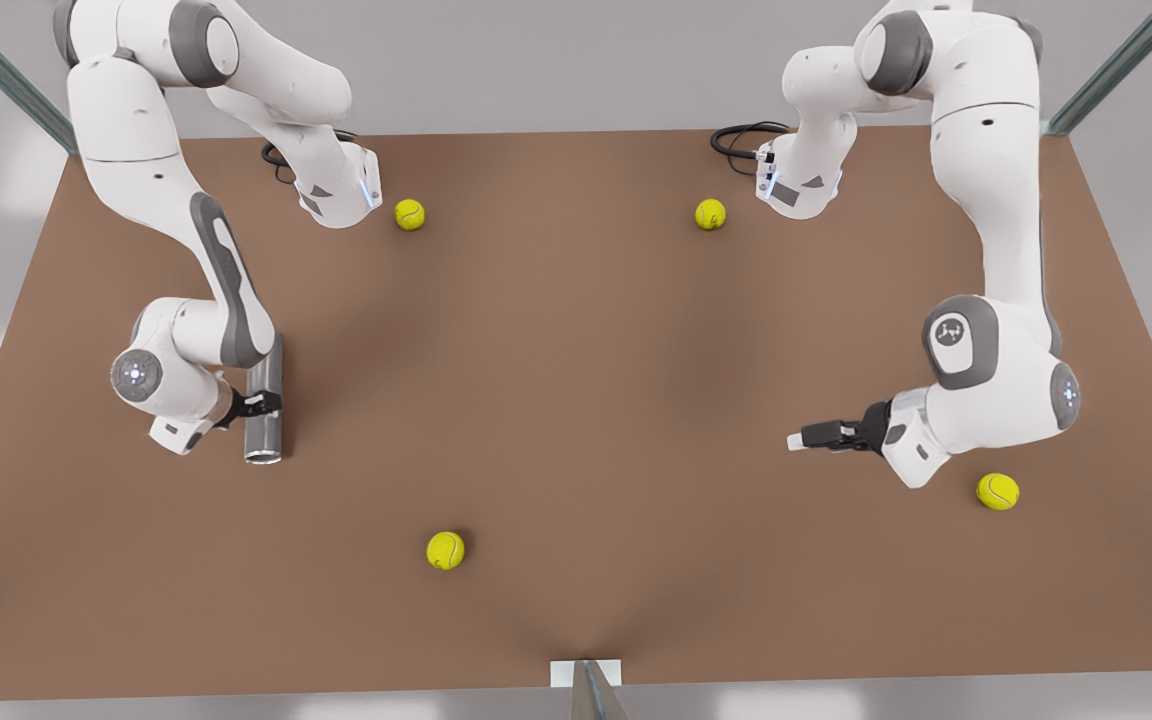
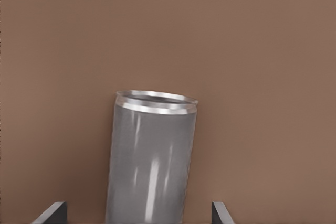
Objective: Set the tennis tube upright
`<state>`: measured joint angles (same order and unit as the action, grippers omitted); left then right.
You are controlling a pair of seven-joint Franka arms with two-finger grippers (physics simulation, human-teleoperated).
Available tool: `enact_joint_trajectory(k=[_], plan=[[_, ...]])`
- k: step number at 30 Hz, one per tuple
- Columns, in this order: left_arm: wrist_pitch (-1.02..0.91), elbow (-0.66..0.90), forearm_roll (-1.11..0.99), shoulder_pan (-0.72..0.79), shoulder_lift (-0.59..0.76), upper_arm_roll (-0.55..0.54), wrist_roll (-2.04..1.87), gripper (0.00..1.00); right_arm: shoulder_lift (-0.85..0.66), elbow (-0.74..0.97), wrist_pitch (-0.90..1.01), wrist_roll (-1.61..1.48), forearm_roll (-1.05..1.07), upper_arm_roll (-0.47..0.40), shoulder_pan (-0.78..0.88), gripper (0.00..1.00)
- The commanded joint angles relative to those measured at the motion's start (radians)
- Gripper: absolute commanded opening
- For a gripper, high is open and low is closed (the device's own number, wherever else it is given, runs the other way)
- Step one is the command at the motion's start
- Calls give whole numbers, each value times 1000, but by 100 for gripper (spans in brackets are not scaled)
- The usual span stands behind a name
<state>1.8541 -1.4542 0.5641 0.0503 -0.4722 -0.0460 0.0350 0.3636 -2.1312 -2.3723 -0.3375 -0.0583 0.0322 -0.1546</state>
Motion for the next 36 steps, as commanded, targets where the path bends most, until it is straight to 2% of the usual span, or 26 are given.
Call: enact_joint_trajectory(k=[1,2,3,4,9,23,25,28,36], plan=[[7,0,14,-1,0,0,2,99,0,-6,-8,-2,0,0,0,100],[7,-2,14,-1,0,0,2,99,0,-9,-15,-2,-1,0,-2,100],[7,0,23,-3,-11,0,5,94,0,-21,-16,-20,-1,0,-3,100],[5,2,33,-4,-14,-2,11,100,-2,-32,-25,-21,-1,0,-5,100],[4,2,33,-4,-11,-2,14,100,3,-87,-108,-38,-5,9,-54,100],[8,2,34,-4,-40,0,11,100,26,-151,-231,5,12,23,-65,100],[5,2,34,-4,-39,-2,11,100,26,-151,-231,5,12,23,-65,91],[8,2,34,-3,-42,0,8,100,24,-151,-231,5,12,23,-63,83],[10,2,34,-3,-43,0,0,100,26,-164,-246,5,12,25,-62,83]])
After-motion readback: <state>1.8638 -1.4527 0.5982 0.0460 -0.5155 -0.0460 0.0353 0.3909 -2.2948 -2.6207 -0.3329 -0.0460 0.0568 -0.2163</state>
